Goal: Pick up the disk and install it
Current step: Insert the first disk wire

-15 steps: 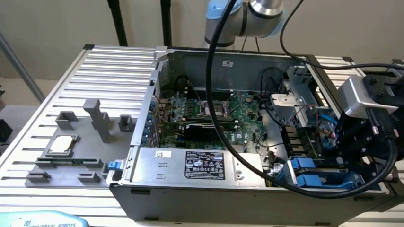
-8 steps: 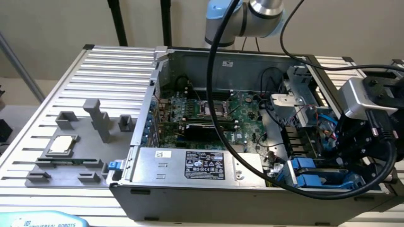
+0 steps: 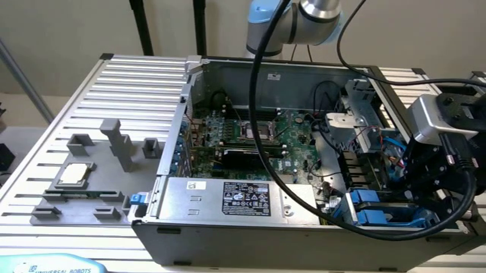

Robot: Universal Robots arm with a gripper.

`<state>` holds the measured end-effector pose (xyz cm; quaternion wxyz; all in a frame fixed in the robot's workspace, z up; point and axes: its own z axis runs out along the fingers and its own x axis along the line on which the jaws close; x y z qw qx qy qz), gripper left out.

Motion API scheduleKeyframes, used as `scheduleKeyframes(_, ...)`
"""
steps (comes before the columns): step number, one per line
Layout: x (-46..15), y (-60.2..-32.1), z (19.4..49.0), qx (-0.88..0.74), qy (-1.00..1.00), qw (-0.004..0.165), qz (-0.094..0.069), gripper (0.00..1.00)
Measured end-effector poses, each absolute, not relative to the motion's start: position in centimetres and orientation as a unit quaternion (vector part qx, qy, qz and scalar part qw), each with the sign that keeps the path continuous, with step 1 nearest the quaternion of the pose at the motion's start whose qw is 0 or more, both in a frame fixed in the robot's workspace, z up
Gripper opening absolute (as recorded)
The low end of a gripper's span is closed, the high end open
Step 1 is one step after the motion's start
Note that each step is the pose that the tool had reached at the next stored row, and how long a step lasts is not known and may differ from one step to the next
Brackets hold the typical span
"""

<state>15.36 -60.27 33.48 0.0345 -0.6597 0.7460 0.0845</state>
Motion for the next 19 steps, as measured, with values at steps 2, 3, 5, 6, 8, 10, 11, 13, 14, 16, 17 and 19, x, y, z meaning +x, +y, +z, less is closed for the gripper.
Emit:
scheduleKeyframes(2, 15.3, -60.3, 33.8, -0.66, 0.746, 0.034, 0.084, 0.18)
scheduleKeyframes(3, 15.3, -60.3, 34.0, -0.66, 0.746, 0.034, 0.084, 0.24)
scheduleKeyframes(5, 15.3, -60.3, 34.7, -0.66, 0.746, 0.034, 0.084, 0.24)
scheduleKeyframes(6, 15.3, -60.3, 35.1, -0.66, 0.746, 0.034, 0.084, 0.24)
scheduleKeyframes(8, 15.3, -60.3, 35.9, -0.66, 0.746, 0.034, 0.084, 0.24)
scheduleKeyframes(10, 15.3, -60.3, 36.7, -0.66, 0.746, 0.034, 0.084, 0.24)
scheduleKeyframes(11, 15.3, -60.3, 37.0, -0.66, 0.746, 0.034, 0.084, 0.24)
scheduleKeyframes(13, 15.3, -60.3, 37.4, -0.66, 0.746, 0.034, 0.084, 0.24)
scheduleKeyframes(14, 15.3, -60.3, 37.5, -0.66, 0.746, 0.034, 0.084, 0.24)
scheduleKeyframes(16, 15.2, -60.3, 37.7, -0.66, 0.746, 0.034, 0.084, 0.24)
scheduleKeyframes(17, 15.1, -60.3, 37.7, -0.66, 0.746, 0.034, 0.084, 0.24)
scheduleKeyframes(19, 14.8, -60.3, 37.7, -0.66, 0.746, 0.034, 0.084, 0.24)
